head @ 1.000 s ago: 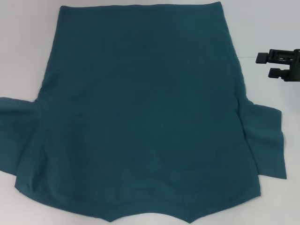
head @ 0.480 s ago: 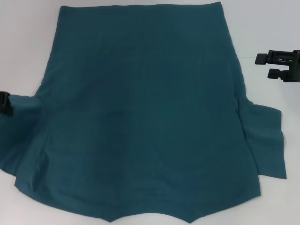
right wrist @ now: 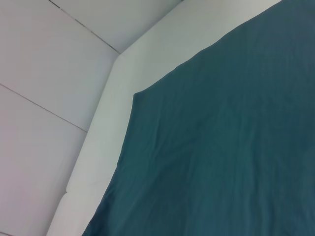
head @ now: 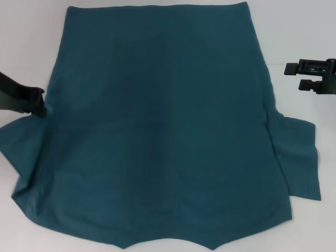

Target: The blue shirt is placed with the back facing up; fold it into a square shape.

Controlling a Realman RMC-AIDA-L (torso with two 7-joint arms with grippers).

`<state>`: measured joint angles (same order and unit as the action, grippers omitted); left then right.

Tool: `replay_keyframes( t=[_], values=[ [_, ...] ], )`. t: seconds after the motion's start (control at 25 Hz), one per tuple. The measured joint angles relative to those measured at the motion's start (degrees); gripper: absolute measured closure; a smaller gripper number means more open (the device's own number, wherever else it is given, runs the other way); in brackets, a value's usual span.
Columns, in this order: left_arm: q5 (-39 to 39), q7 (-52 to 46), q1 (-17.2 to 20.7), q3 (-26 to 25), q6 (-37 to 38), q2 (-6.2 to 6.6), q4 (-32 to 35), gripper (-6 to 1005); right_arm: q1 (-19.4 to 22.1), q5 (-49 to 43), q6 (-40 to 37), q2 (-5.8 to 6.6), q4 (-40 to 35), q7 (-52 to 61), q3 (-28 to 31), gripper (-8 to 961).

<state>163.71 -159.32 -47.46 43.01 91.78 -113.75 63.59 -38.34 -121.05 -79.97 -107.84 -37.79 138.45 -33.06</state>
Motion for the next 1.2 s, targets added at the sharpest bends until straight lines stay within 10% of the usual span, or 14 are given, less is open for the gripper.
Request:
replay_keyframes(
  t=[0.72, 1.2],
  values=[
    [-0.9, -1.1, -5.7, 3.4, -6.7, -1.72, -11.9, 950, 0.0, -0.2, 2.0, 0.12, 1.4, -0.2, -1.9, 94],
    [-13.6, 11.2, -1.9, 1.3, -1.1, -3.91, -6.8, 755, 0.3, -0.2, 2.1, 0.26, 1.3, -0.9, -2.1, 96]
  ],
)
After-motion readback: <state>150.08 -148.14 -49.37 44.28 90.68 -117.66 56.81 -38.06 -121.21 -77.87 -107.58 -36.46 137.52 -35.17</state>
